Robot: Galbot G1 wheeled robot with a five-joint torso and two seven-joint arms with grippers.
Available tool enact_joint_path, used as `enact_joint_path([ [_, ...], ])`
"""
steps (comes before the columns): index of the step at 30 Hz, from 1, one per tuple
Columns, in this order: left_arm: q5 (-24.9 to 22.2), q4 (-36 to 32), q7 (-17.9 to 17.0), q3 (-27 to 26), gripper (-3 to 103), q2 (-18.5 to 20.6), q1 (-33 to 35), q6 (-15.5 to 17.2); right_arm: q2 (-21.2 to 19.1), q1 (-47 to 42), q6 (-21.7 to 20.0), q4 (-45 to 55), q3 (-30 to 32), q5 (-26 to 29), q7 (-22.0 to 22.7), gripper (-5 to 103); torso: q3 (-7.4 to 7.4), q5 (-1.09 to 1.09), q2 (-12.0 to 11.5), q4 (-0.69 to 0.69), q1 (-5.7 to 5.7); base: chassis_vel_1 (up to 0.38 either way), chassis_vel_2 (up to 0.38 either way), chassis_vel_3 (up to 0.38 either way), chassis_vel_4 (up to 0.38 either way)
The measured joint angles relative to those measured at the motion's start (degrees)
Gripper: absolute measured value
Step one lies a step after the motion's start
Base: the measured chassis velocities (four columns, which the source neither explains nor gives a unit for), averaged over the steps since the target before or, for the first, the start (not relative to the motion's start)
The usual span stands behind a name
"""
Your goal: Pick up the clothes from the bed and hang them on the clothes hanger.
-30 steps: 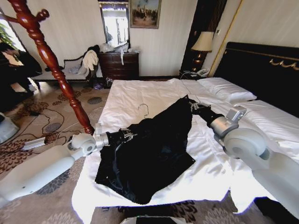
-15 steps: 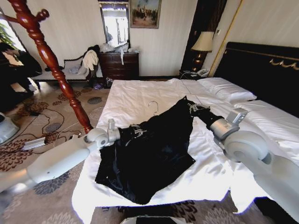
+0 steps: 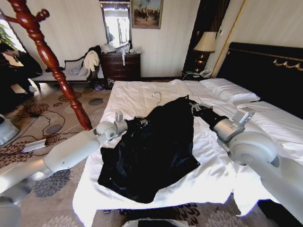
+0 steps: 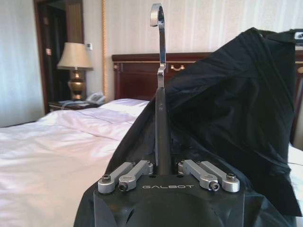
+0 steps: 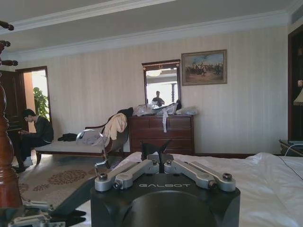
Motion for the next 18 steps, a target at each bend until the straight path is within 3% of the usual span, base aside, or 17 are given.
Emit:
enact_joint_path([
  [9,-0.49,-8.04,0.24,-4.52,16,7.41,5.04,0.23,0.18,1.02,0.02,-1.42,-0.65,-0.81,-0.27,0,0.00,-0.01,0.00,-0.01,0.00,0.000,0.000,0.000,0.000],
  [12,-0.48,-13.20,2.47,-6.39,16,12.80,8.63,-0.04,0.07,1.08,0.09,-2.67,-0.88,-1.59,-0.70,0,0.00,-0.01,0.00,0.01,-0.01,0.000,0.000,0.000,0.000],
  [18,-0.37,-17.03,4.71,-6.76,16,17.59,10.76,-0.58,0.45,1.94,0.25,-4.08,-1.65,-2.56,-1.13,0,0.00,0.00,0.00,0.00,0.00,0.000,0.000,0.000,0.000],
])
